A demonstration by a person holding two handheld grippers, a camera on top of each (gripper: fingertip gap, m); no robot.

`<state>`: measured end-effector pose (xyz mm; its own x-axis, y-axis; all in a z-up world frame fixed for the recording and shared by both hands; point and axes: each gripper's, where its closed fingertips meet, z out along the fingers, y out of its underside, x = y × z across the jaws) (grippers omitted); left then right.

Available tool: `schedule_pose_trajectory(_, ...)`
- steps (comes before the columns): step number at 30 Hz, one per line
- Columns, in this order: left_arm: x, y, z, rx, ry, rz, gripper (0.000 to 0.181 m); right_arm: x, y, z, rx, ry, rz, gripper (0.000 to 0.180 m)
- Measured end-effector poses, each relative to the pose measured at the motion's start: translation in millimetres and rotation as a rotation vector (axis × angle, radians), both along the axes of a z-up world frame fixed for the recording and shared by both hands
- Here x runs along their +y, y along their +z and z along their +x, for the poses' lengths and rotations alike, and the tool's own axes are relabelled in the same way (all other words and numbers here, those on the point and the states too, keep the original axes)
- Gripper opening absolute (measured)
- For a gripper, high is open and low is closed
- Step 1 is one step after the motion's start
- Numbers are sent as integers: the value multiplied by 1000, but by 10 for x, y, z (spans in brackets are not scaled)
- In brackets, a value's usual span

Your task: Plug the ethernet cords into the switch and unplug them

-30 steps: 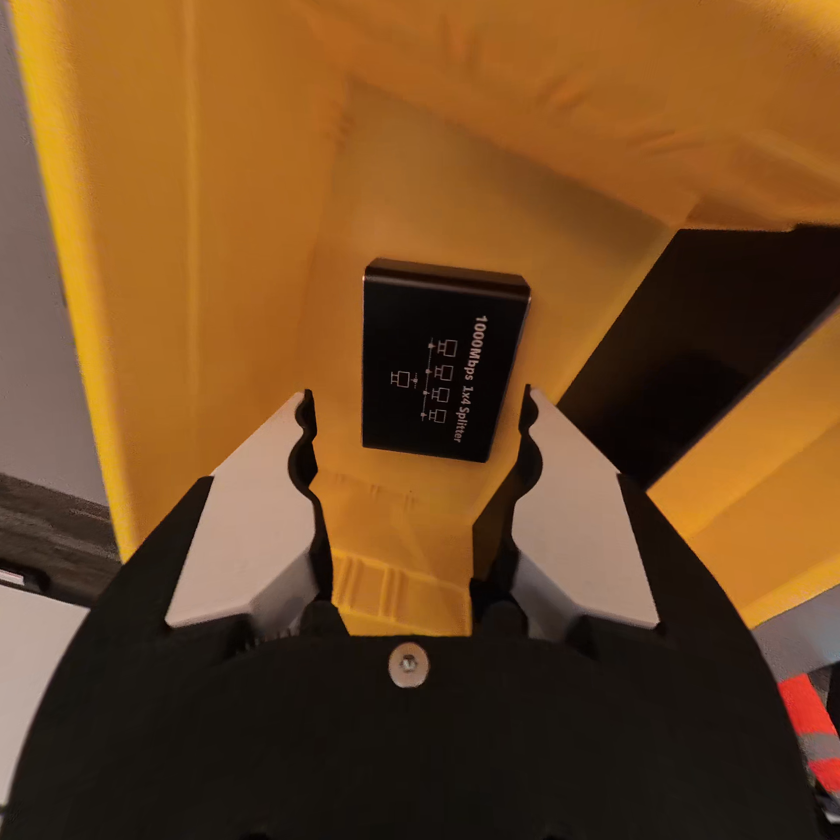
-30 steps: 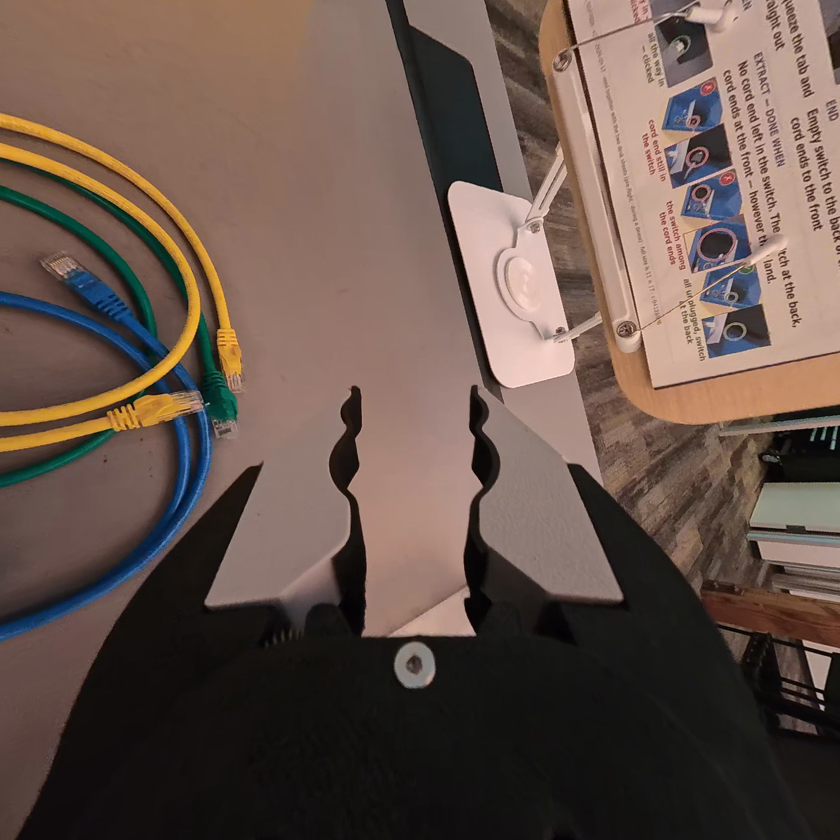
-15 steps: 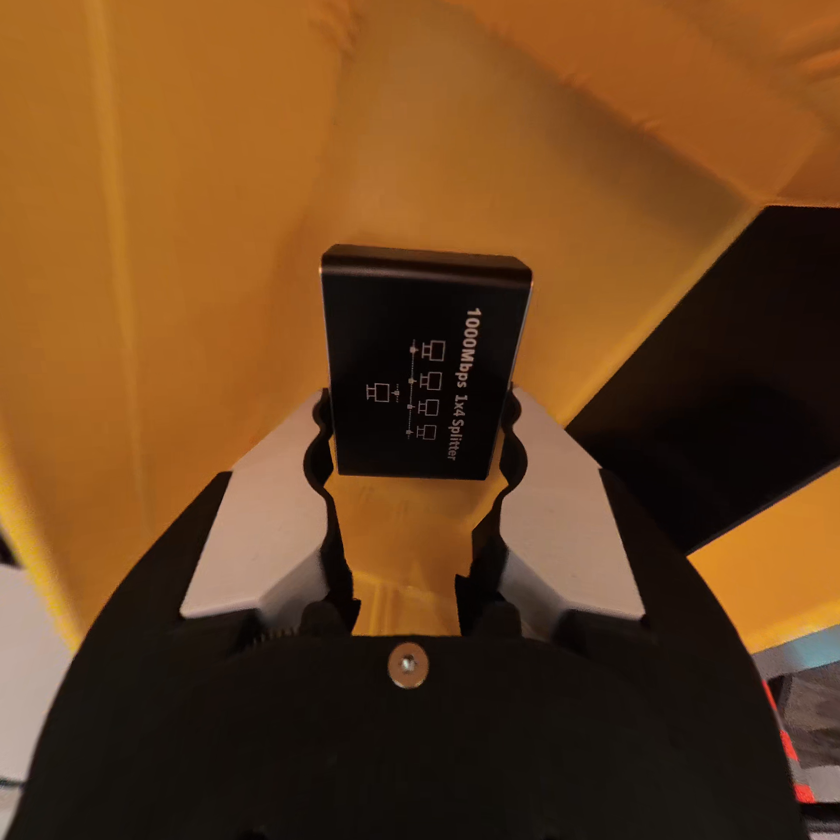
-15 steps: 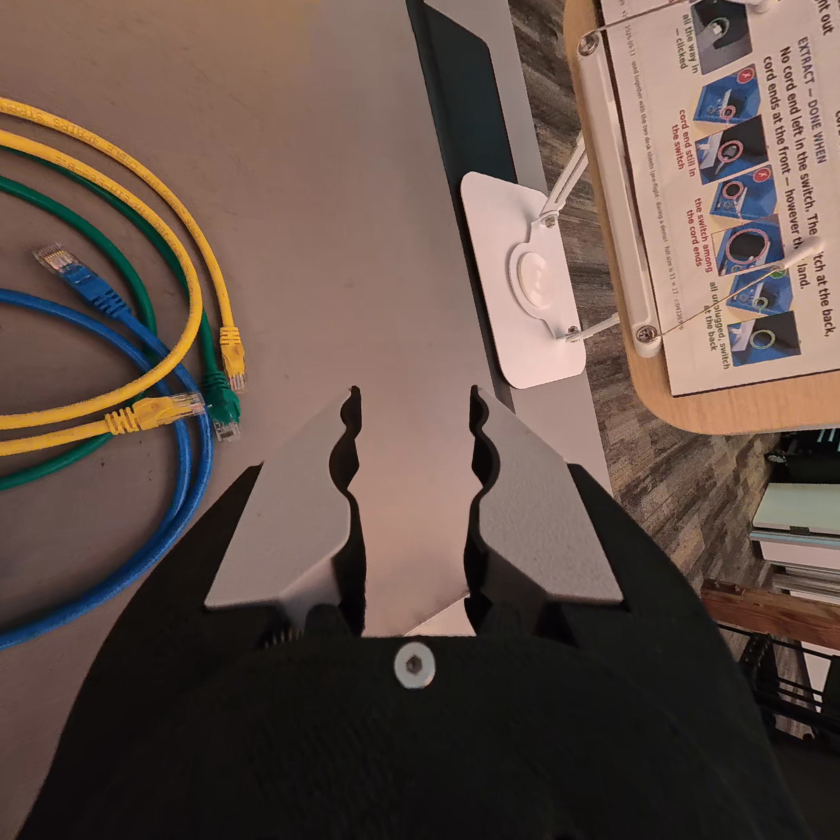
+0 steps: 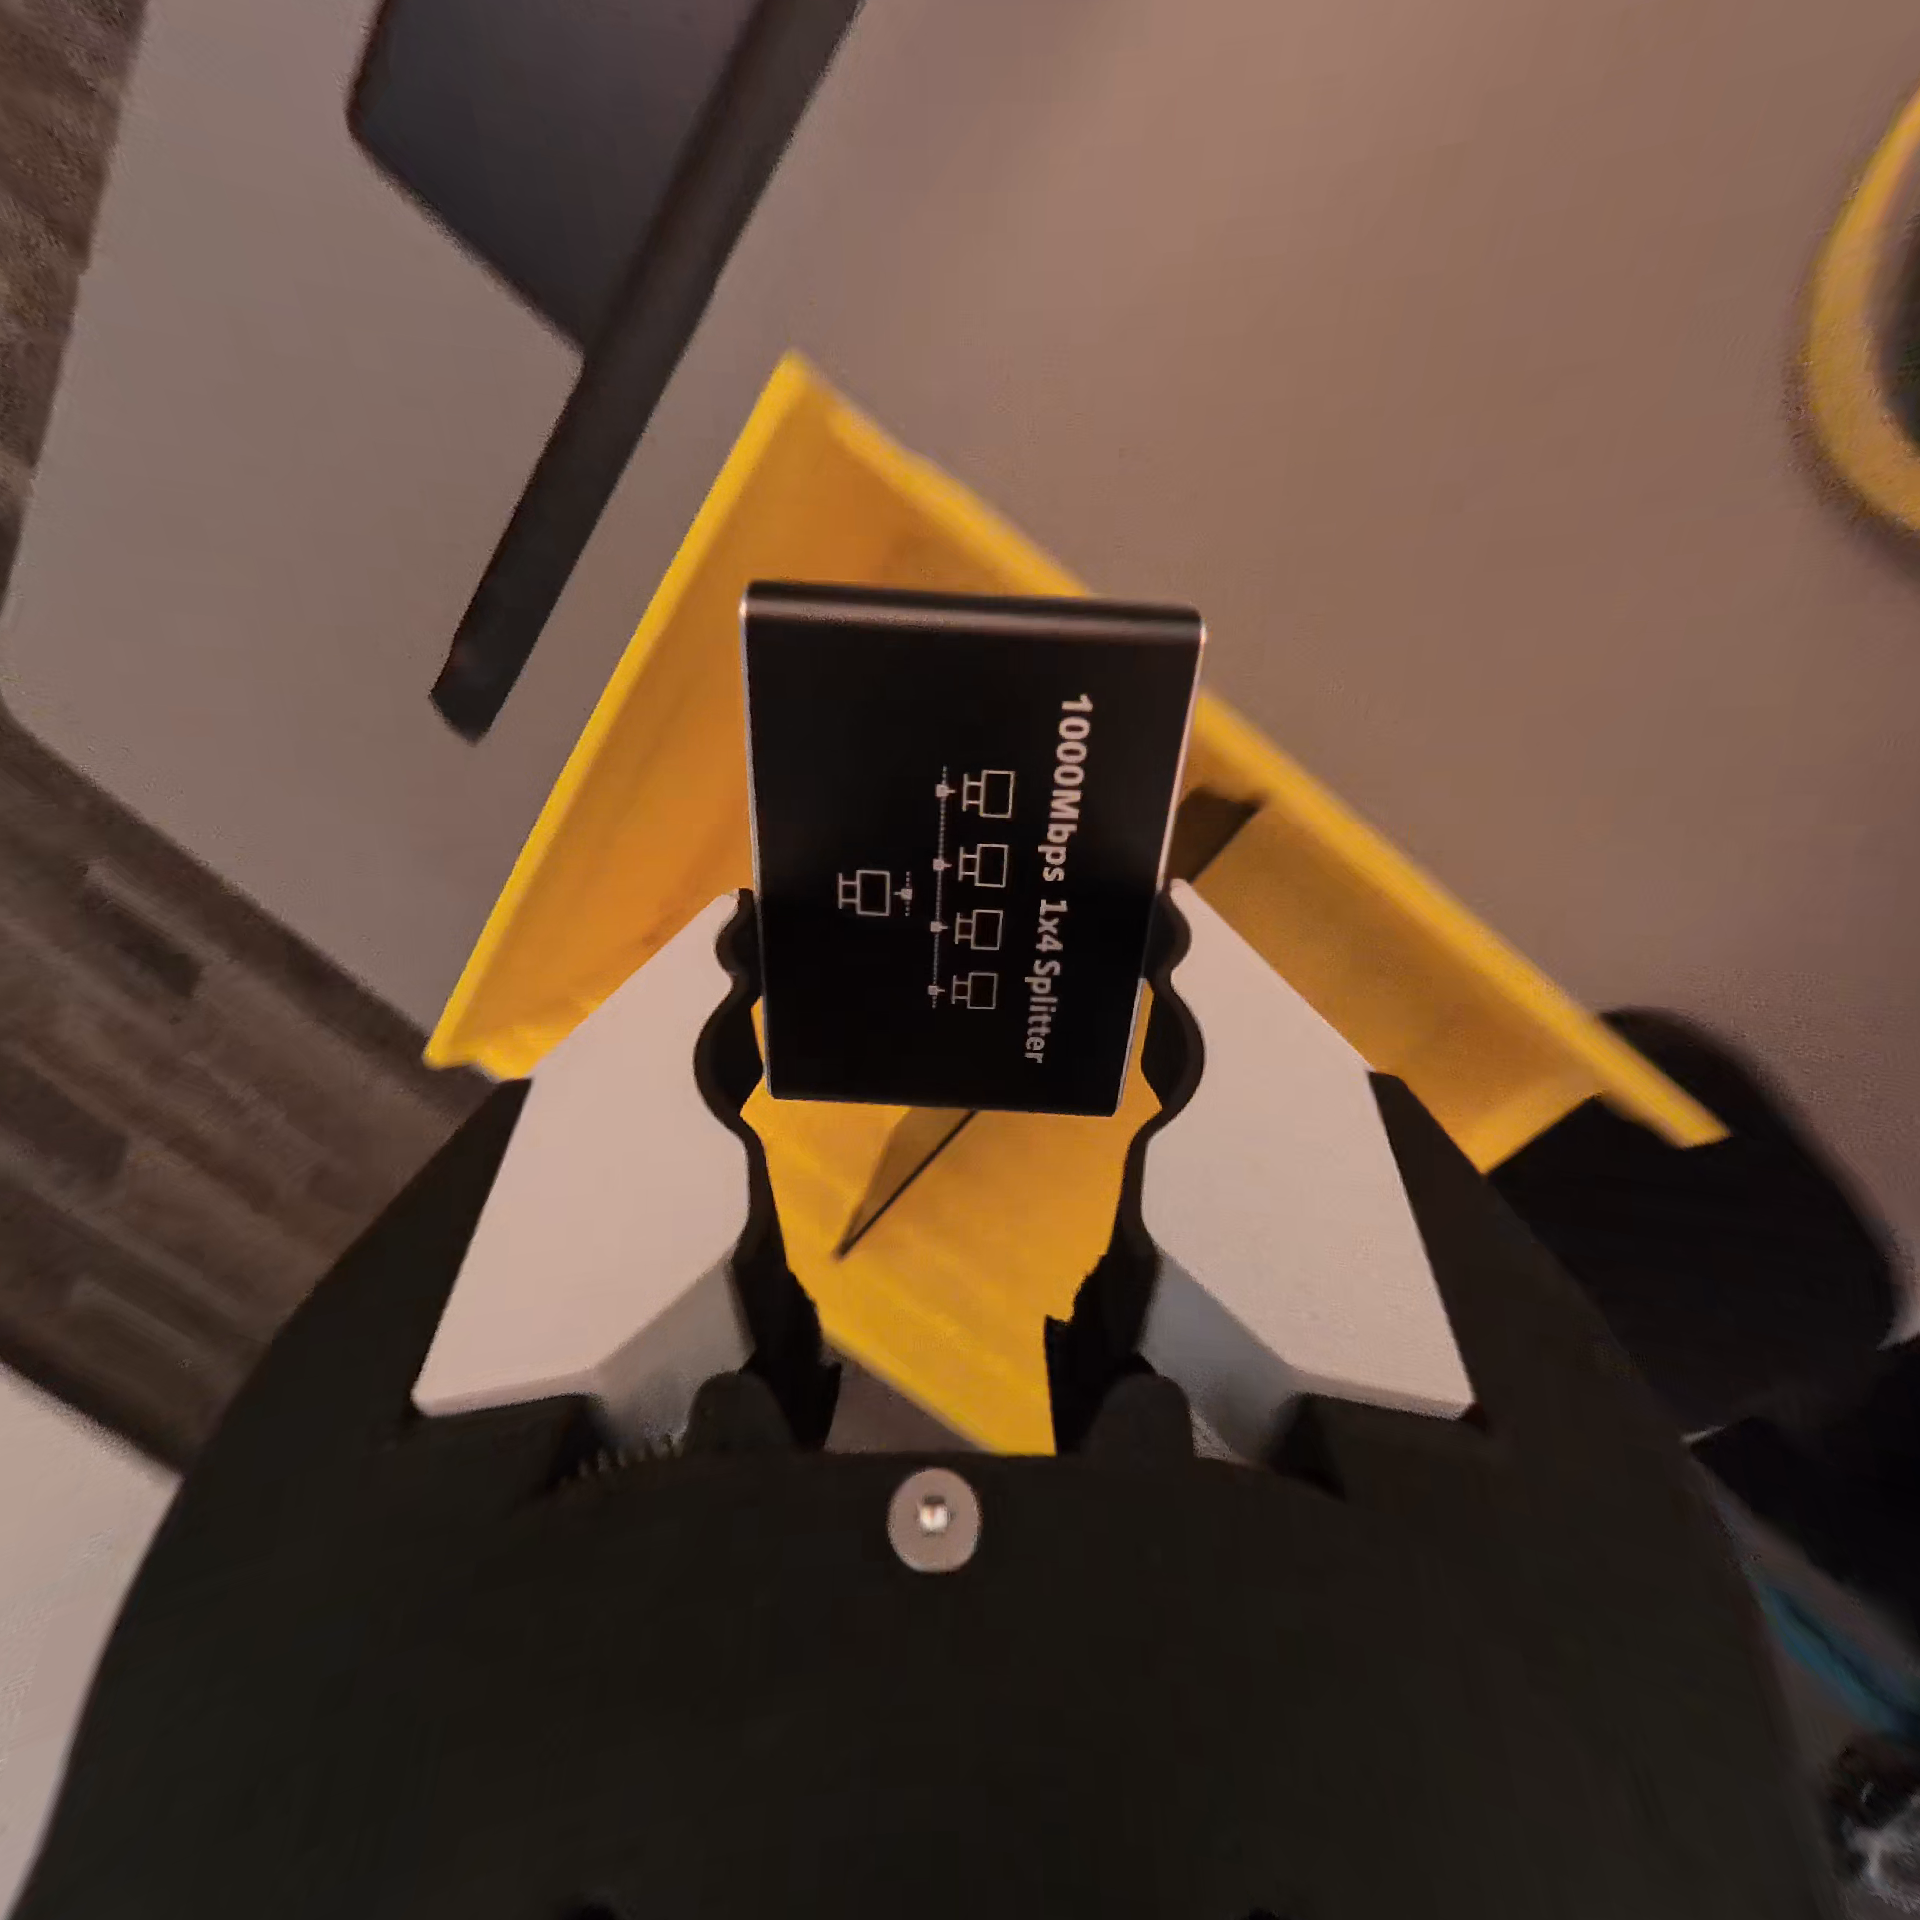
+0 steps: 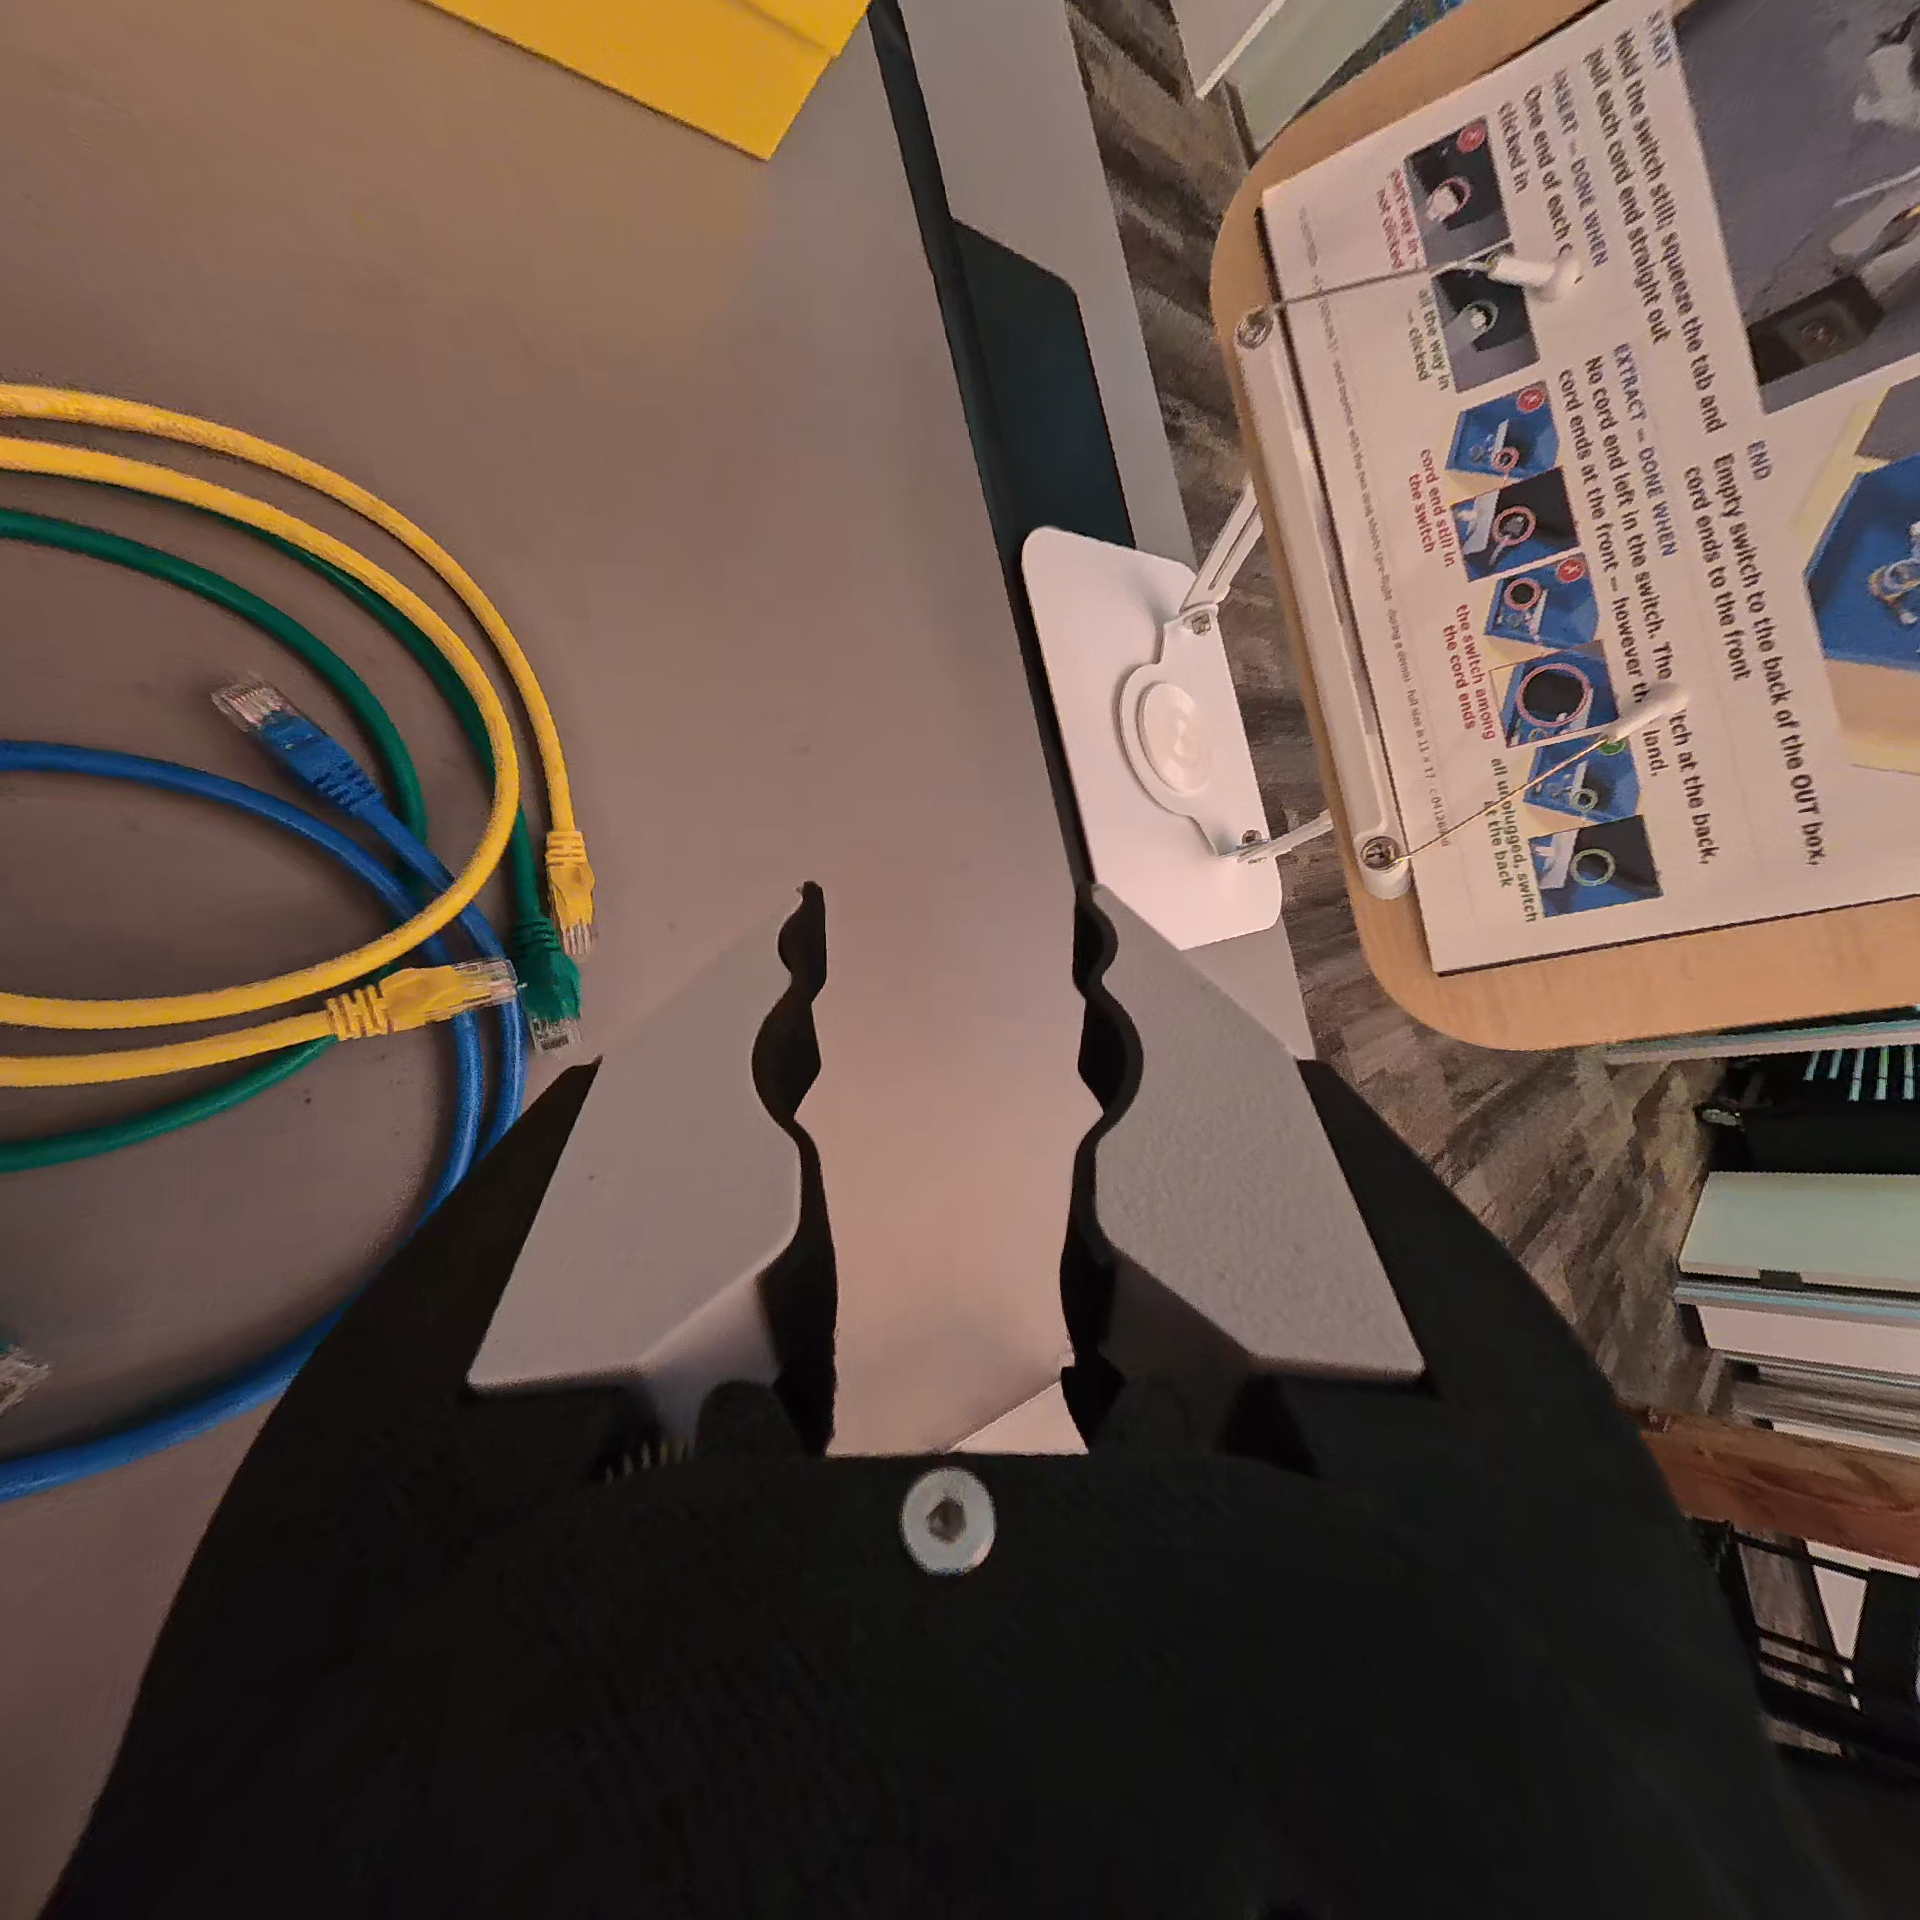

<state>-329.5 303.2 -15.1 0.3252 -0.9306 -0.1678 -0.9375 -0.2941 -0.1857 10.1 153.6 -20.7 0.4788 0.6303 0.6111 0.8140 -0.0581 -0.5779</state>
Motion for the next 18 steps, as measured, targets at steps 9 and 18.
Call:
schedule_pose_trajectory(9,-1141,-242,1639,-301,-62,-115,74,-188,223,-55,28,32,30,48)
schedule_pose_trajectory(18,-1032,-1218,1646,-80,80,-155,74,-354,226,-46,36,71,-26,49)
